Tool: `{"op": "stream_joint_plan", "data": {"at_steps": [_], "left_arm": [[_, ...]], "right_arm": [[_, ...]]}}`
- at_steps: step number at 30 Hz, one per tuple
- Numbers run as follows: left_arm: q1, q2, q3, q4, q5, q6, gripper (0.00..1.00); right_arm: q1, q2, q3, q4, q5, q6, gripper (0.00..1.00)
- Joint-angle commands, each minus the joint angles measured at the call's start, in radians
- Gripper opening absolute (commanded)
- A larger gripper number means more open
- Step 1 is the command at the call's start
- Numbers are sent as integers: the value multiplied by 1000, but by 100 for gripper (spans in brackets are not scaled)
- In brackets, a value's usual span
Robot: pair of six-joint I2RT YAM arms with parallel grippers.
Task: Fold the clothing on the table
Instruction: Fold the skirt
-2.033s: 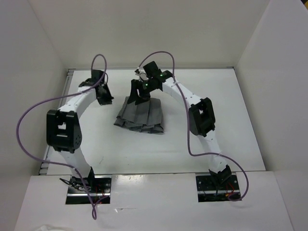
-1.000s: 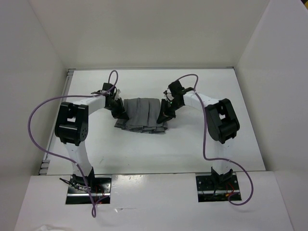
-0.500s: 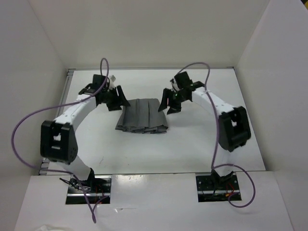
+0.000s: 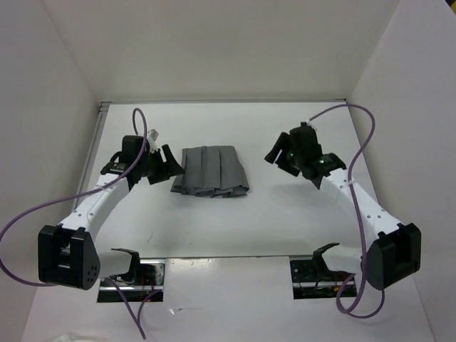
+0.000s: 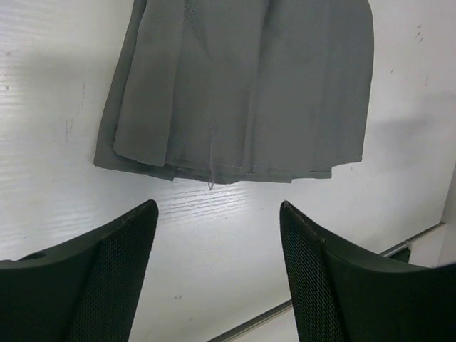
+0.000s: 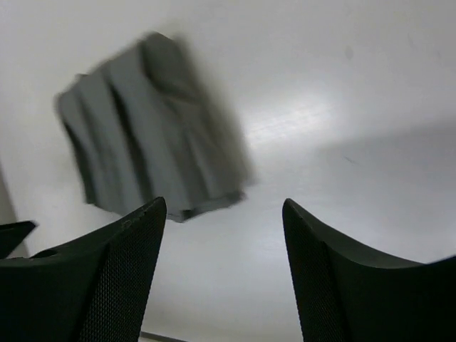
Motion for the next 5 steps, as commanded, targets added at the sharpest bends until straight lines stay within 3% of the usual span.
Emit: {"op": "stream_joint_plan", "data": {"at_steps": [1,5], "left_arm": [[2,-45,-13,72,6,-53,76],[2,-56,-43,81,6,-82,75]], "right_arm": [[-4,-3,-65,-23,101,114,72],[-4,78,-32,-34,72,71,72]]}}
